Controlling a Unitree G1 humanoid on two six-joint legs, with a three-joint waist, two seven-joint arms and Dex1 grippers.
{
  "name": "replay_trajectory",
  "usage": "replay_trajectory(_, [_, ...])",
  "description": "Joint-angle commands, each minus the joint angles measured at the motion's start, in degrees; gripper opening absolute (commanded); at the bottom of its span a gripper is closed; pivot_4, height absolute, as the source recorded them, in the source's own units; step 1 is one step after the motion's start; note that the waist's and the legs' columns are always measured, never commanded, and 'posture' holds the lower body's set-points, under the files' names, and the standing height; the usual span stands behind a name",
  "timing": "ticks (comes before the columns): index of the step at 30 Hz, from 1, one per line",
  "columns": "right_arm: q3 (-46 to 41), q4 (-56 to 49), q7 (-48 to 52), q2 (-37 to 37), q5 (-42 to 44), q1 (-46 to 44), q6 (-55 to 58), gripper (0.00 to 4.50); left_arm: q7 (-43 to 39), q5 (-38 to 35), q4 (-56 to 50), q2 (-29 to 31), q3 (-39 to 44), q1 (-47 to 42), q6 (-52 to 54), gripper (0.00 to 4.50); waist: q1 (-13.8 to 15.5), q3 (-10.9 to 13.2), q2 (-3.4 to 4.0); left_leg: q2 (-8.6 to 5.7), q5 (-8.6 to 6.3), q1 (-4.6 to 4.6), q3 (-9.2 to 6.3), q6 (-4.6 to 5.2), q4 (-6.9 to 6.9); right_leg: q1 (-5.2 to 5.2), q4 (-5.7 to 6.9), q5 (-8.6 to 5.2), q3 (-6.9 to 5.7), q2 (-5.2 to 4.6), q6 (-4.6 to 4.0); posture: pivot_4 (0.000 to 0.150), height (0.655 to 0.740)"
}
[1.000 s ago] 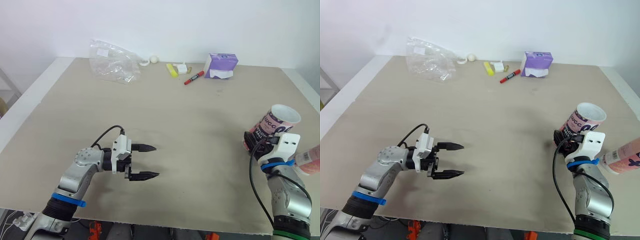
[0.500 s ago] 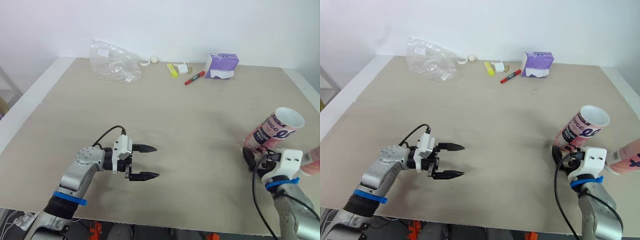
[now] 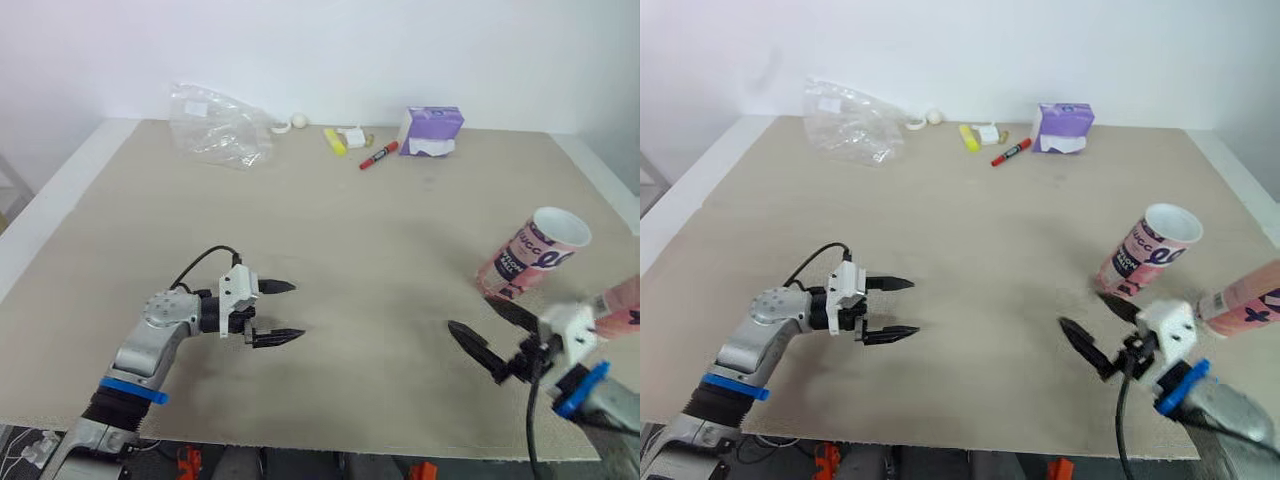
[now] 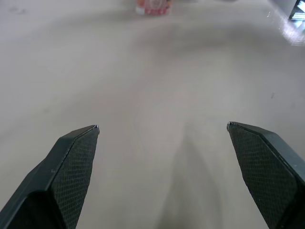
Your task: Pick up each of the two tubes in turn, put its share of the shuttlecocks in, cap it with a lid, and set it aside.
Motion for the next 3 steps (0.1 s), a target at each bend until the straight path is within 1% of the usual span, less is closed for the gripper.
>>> replay_trajectory(1, [4.21, 2.72, 6.38, -1.7, -0.03, -4.06, -1.84, 4.38, 1.02, 1.23, -0.73, 1.91, 2.26, 0.16, -1.87, 4.5, 0.03, -0.01, 0.0, 0.02, 0.0, -0.01, 0.0, 0.0, 0.0, 0.0, 0.0, -0.01, -0.01, 0.01, -0.02, 0.15, 0.74])
replay_trajectory(3, [5.86, 5.44, 8.48, -2.03, -0.66, -6.27, -2.74, 4.38, 1.47, 0.74, -0.77, 2.27, 2.9, 0.02, -1.46, 4.5, 0.16, 0.02, -0.05, 0.02, 0.0, -0.1, -0.02, -0.01, -0.02, -0.01, -0.01, -0.1, -0.03, 0.01, -0.02, 0.15, 0.74])
